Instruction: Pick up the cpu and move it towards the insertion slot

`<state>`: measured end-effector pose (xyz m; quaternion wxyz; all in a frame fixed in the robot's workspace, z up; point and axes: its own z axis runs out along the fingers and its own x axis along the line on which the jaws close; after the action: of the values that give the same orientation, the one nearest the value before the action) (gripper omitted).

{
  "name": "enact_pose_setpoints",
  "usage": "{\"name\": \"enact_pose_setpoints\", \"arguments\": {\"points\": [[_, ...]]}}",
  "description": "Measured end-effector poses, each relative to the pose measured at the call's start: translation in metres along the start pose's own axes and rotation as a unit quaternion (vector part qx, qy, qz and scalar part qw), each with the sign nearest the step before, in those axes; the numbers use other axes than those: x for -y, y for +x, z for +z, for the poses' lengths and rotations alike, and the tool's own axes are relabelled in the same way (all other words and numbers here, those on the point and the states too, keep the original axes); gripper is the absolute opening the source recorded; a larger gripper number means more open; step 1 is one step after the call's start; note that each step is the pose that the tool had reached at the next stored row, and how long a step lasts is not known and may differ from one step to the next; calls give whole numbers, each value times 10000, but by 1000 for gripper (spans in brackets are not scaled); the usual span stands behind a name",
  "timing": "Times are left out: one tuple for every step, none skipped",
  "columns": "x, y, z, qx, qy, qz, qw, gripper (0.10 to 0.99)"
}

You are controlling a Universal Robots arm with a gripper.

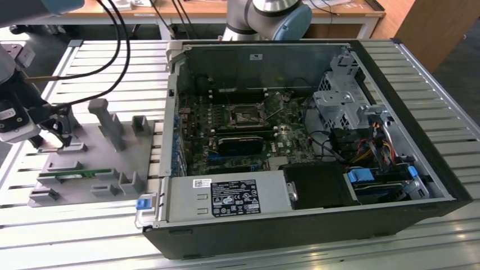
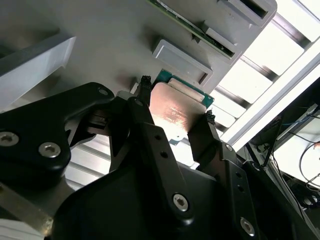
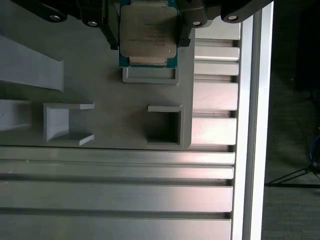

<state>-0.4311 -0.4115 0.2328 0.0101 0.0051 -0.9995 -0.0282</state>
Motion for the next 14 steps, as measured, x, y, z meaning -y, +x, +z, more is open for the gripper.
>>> {"name": "enact_pose_setpoints", "arguments": {"points": [[0,0,-4,0,0,0,10000,545],[0,0,-9,0,0,0,10000,545],[-1,0,-14,0,0,0,10000,545],[-1,0,-18,0,0,0,10000,545],[-1,0,-22,1,0,0,10000,545],[-2,0,-27,0,0,1,10000,545],[-2,1,-33,0,0,1,10000,545],[-2,1,-39,0,0,1,10000,545],[-2,1,-45,0,0,1,10000,545],[-3,1,-52,0,0,1,10000,545],[-3,1,-59,0,0,1,10000,545],[-4,1,-65,0,0,2,10000,545],[-4,1,-72,0,0,2,10000,545],[-5,2,-80,0,0,3,10000,545]]}}
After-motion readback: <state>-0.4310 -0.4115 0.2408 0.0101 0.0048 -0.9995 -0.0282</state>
